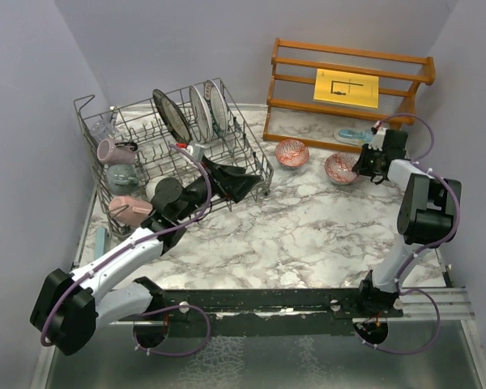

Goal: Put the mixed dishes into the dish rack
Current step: Pick up the bowl from the center of the board.

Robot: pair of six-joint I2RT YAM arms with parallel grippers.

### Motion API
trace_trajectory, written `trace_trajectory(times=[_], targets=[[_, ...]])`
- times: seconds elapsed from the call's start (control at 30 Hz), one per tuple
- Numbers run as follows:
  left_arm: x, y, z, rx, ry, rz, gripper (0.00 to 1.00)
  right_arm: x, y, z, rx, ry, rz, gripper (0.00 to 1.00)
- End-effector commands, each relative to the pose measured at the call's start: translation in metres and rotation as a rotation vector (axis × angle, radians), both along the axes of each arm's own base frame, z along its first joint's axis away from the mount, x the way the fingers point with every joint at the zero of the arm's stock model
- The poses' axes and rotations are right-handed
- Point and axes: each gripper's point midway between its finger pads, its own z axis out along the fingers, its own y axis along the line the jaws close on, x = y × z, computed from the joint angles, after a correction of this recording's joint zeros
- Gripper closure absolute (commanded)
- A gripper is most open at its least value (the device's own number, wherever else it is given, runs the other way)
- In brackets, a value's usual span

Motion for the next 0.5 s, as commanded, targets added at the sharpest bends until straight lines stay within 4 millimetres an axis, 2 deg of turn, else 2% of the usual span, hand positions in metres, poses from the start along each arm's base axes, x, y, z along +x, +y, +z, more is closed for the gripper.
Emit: trace_trajectory(times=[0.0, 0.07, 0.2, 0.33, 0.47], targets=[[-0.006, -0.009, 0.030, -0.088, -0.015, -0.046, 0.19, 0.013, -0.011, 0.020, -0.091, -0.091, 0.043, 0.99], [-0.005, -0.014, 0.031, -0.100, 0.002, -0.050, 0.19, 0.014, -0.014, 0.035, -0.129, -0.140, 0.052, 0.99], [-0.002, -0.029, 0.040, -0.128, 0.039, -0.056, 0.20, 0.016, -0.018, 0.080, -0.209, -0.266, 0.079, 0.99], [0.007, -0.046, 0.055, -0.198, 0.097, -0.058, 0.20, 0.016, -0.019, 0.136, -0.305, -0.414, 0.119, 0.99], [0.028, -0.061, 0.071, -0.332, 0.232, -0.027, 0.24, 0.014, -0.017, 0.198, -0.404, -0.564, 0.169, 0.99]])
